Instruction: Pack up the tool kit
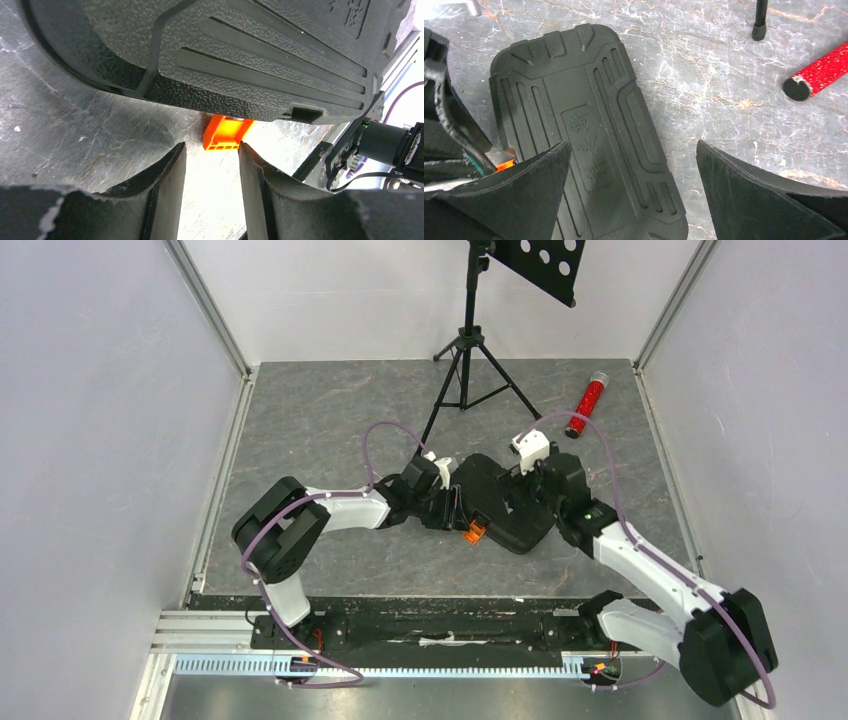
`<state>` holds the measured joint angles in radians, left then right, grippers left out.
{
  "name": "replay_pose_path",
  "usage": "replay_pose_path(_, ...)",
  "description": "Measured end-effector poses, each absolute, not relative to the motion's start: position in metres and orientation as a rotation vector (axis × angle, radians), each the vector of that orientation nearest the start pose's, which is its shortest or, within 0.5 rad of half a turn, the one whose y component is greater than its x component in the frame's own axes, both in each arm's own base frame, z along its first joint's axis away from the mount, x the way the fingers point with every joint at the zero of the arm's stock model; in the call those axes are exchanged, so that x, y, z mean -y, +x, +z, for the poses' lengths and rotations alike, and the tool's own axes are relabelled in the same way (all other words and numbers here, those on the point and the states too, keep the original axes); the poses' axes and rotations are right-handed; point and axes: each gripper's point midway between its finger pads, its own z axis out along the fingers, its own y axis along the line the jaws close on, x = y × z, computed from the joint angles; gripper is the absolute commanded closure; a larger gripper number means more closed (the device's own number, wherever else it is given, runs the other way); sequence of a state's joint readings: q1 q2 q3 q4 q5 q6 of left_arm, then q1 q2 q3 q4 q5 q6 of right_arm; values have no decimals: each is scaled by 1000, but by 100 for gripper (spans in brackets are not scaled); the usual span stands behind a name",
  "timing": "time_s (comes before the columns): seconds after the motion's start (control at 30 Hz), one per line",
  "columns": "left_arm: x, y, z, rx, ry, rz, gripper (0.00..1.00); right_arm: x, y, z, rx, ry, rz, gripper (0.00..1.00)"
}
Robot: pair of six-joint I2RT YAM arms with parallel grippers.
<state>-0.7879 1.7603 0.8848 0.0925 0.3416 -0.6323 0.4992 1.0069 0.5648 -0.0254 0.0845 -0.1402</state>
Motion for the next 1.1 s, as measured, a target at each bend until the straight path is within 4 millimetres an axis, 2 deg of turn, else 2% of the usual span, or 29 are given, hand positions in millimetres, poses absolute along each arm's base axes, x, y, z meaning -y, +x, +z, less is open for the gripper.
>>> replay_pose_path(0.17,353,229,34,-2554,392,-1062,50,-144,314,122,-2037,-615,192,2)
replay_pose_path(0.37,360,228,36,-2539,395,-1119,50,-152,302,82,-2185,-696,262,9)
replay_pose_path(0.47,362,228,30,-2546,397,-1127,50,-155,302,81,-2180,-705,284,12)
replay_pose_path(0.73,376,235,30,-2468,435,-1203,51,-162,306,81,-2147,-715,322,15)
replay_pose_path(0.97,381,232,30,-2426,462,-1284,61,-164,307,82,-2138,-718,331,16)
replay_pose_path(1.1,380,228,30,-2437,419,-1320,63,-164,306,82,-2138,-719,335,17)
